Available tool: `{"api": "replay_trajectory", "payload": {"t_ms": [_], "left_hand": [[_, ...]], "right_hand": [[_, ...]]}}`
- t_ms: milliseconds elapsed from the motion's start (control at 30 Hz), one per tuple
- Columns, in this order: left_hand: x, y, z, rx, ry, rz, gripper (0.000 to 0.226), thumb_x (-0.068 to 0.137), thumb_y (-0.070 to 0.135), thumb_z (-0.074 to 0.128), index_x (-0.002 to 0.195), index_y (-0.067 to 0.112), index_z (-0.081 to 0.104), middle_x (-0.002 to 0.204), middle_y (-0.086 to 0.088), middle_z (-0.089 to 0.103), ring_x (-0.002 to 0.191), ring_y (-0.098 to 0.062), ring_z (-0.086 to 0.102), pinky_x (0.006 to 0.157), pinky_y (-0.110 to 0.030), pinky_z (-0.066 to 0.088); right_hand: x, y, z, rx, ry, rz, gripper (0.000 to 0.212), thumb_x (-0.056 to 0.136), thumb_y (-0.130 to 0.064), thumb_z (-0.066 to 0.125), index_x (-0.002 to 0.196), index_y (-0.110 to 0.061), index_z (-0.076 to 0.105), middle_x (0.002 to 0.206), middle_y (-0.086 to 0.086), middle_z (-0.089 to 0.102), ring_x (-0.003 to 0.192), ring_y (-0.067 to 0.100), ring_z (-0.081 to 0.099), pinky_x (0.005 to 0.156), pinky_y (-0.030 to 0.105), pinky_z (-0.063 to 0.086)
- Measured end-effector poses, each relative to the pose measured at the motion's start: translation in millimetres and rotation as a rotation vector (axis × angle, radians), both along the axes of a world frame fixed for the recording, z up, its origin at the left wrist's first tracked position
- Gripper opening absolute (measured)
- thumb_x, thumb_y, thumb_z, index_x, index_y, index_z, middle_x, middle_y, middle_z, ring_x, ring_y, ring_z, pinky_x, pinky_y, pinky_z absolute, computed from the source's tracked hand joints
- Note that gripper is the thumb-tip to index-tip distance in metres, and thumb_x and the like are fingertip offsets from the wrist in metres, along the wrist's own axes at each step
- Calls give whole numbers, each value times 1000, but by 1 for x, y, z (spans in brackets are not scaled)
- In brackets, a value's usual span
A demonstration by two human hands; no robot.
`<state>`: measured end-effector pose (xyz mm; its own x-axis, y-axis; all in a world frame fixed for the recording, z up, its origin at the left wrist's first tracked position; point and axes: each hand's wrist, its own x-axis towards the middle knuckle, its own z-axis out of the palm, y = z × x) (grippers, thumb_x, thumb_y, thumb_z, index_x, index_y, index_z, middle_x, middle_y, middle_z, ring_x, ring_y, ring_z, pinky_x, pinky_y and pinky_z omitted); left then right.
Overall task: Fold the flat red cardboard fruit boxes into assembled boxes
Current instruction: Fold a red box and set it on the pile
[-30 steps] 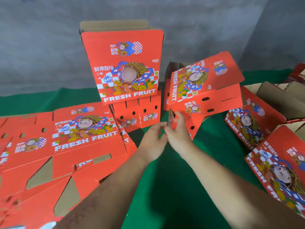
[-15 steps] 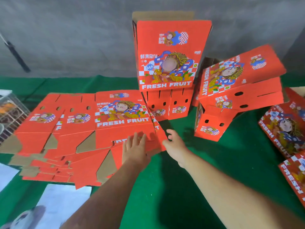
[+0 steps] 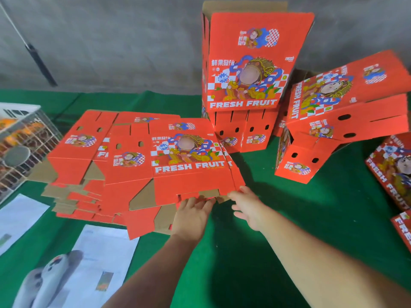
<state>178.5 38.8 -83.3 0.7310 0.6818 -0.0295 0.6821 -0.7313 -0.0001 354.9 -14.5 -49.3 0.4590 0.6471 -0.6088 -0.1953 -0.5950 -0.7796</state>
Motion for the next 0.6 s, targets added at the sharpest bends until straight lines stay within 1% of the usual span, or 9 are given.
{"api": "replay_trajectory", "payload": {"t_ms": [67,133,233,267,333,400,467,533,600], "left_hand": [[-10,-6,-7,-21,-14,52,63,98,25,42,159,31,30,152,6,47,136,-27,42,116,-41,31],[-20,-8,-10,-45,5,62,66,97,27,42,160,29,27,156,6,39,140,-29,36,120,-43,26],[-28,-12,-8,-80,10,129,71,95,29,45,162,27,22,156,6,38,143,-30,32,120,-43,25],[-29,-12,-5,-88,3,173,71,95,29,45,162,27,21,155,6,38,144,-29,30,121,-43,25],[-29,-10,2,-129,-35,244,68,97,28,44,161,27,24,154,6,38,147,-29,26,120,-44,29],[-28,-8,9,-163,-87,261,63,97,26,45,158,28,29,152,5,39,146,-28,27,115,-45,36],[-27,-7,14,-172,-113,254,59,98,26,47,155,26,34,150,4,41,143,-27,29,113,-44,38],[-30,-8,17,-168,-116,251,59,98,28,48,155,26,34,151,4,41,144,-27,28,115,-43,36],[-36,-9,16,-138,-91,248,62,98,30,48,158,26,30,153,4,39,147,-28,25,120,-43,30]], "right_hand": [[-5,0,-2,-6,-39,-68,62,97,-28,65,152,-33,37,147,3,45,111,19,53,99,39,52],[-8,3,-2,14,16,-84,53,97,-26,67,144,-34,42,151,2,44,115,20,54,97,39,52],[-10,9,0,36,169,-120,35,99,-22,67,125,-32,47,128,-1,58,110,23,66,87,35,55],[-10,11,1,42,169,-127,37,99,-22,68,129,-31,47,123,-2,59,107,22,67,84,34,55],[-11,18,0,48,147,-138,46,98,-26,71,139,-25,50,125,1,61,105,20,66,82,33,54],[-17,26,2,42,149,-150,31,95,-30,76,122,-25,60,126,2,61,102,18,62,82,32,54],[-25,32,5,39,183,-183,21,93,-29,79,106,-25,63,123,3,62,102,18,60,81,32,54],[-31,35,7,94,262,-224,14,97,-20,74,107,-20,64,122,8,67,103,22,66,75,32,57],[-30,31,11,201,416,-292,15,103,-12,63,118,-11,62,115,16,75,98,28,75,69,35,62]]}}
